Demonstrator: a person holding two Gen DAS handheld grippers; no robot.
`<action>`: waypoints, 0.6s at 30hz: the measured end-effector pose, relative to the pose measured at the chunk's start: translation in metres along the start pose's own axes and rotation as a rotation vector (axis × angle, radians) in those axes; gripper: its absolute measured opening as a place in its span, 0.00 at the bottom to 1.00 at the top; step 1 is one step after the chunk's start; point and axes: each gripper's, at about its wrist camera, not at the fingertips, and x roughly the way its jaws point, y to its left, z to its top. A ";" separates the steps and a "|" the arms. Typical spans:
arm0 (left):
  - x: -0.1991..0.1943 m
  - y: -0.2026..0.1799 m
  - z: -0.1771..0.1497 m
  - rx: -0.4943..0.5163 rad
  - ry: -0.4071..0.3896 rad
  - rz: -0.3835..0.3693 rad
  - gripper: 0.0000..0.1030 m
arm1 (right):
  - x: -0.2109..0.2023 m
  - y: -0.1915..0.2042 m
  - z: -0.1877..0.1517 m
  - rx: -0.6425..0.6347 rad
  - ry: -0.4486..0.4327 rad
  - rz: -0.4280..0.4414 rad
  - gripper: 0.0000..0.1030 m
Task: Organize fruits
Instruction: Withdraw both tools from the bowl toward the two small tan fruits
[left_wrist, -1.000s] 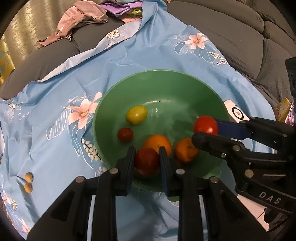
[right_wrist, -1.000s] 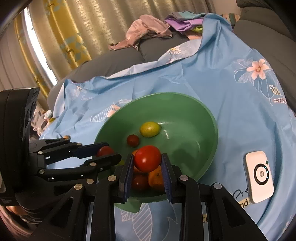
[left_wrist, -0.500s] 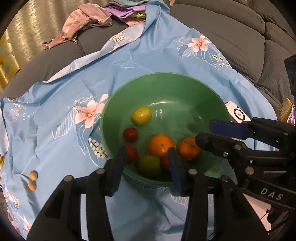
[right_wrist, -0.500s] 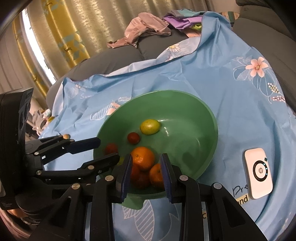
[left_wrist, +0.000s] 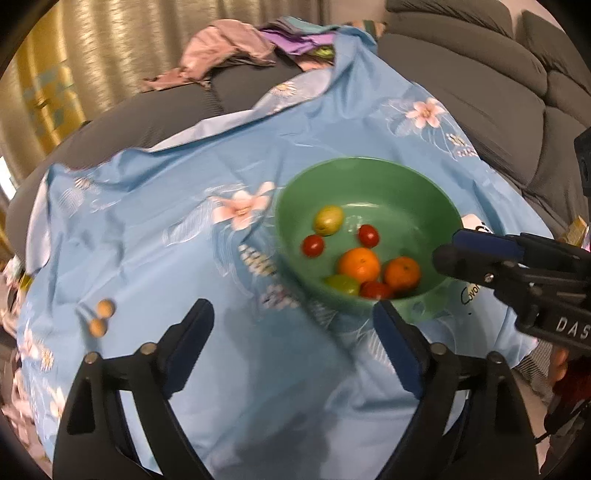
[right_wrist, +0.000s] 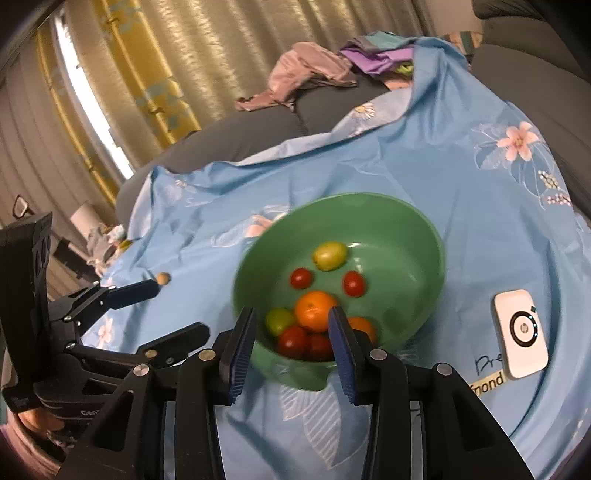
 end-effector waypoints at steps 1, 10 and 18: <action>-0.006 0.005 -0.005 -0.016 -0.005 0.006 0.88 | -0.002 0.004 0.000 -0.008 -0.002 0.007 0.40; -0.042 0.038 -0.046 -0.106 -0.015 0.068 0.89 | -0.005 0.048 -0.010 -0.102 0.005 0.090 0.41; -0.048 0.068 -0.077 -0.202 0.018 0.099 0.89 | 0.011 0.086 -0.015 -0.168 0.059 0.136 0.41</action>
